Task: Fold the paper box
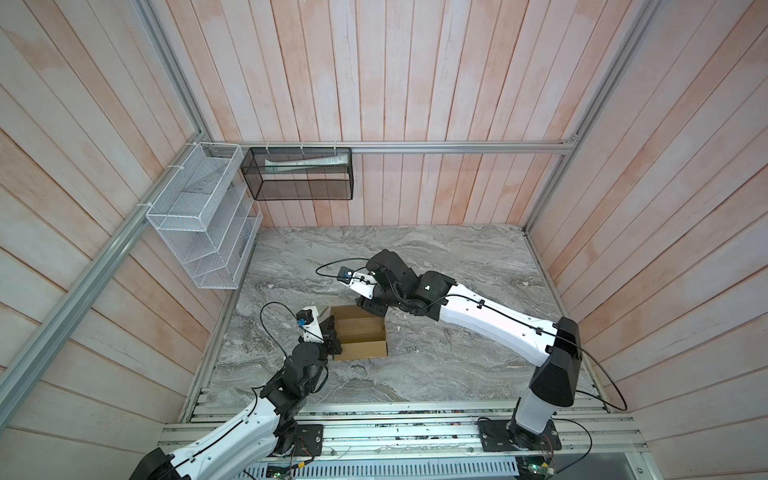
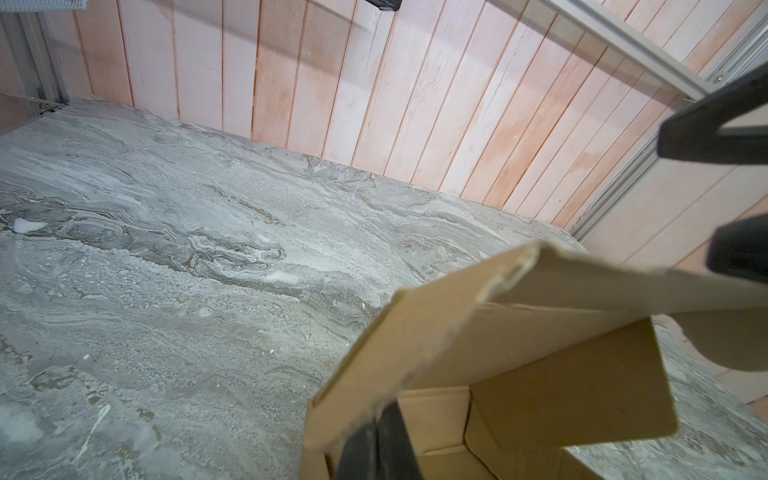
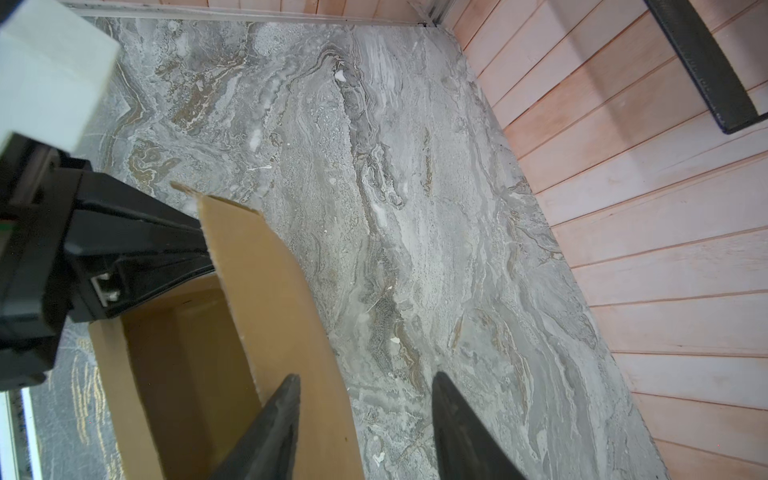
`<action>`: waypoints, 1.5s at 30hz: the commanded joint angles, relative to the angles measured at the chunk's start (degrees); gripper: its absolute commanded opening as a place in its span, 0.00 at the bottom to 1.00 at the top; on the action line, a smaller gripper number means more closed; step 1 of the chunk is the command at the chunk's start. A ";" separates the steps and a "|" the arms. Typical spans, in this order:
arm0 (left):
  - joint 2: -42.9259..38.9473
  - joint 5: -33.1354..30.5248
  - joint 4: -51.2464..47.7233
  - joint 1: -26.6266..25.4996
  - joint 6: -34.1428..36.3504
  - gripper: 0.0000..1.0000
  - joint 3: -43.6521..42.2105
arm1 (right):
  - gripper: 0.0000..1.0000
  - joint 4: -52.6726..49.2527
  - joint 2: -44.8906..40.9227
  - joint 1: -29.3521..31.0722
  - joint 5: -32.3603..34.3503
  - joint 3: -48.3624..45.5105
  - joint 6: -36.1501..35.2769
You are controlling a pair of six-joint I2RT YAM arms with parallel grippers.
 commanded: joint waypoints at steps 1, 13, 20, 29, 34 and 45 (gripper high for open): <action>0.36 -0.05 -3.30 -0.41 0.76 0.00 -1.22 | 0.52 -3.40 1.11 -0.38 -2.33 2.19 -1.40; -0.64 -0.42 -5.32 -0.54 0.71 0.00 -0.70 | 0.51 -4.51 -0.63 2.11 0.41 3.69 -1.07; -0.71 -0.59 -5.59 -0.72 0.85 0.00 -0.64 | 0.53 -5.74 0.42 3.09 -0.63 4.34 -1.29; -1.98 -0.75 -6.09 -0.94 0.71 0.00 -0.82 | 0.53 -5.74 4.51 2.89 -2.00 5.00 -2.03; -2.07 -0.77 -6.33 -1.02 0.78 0.00 -0.68 | 0.53 -6.18 6.45 2.35 -3.77 6.05 -2.51; -2.33 -1.21 -6.26 -1.11 0.73 0.00 -0.82 | 0.37 -7.38 9.42 2.27 -5.38 7.51 -3.19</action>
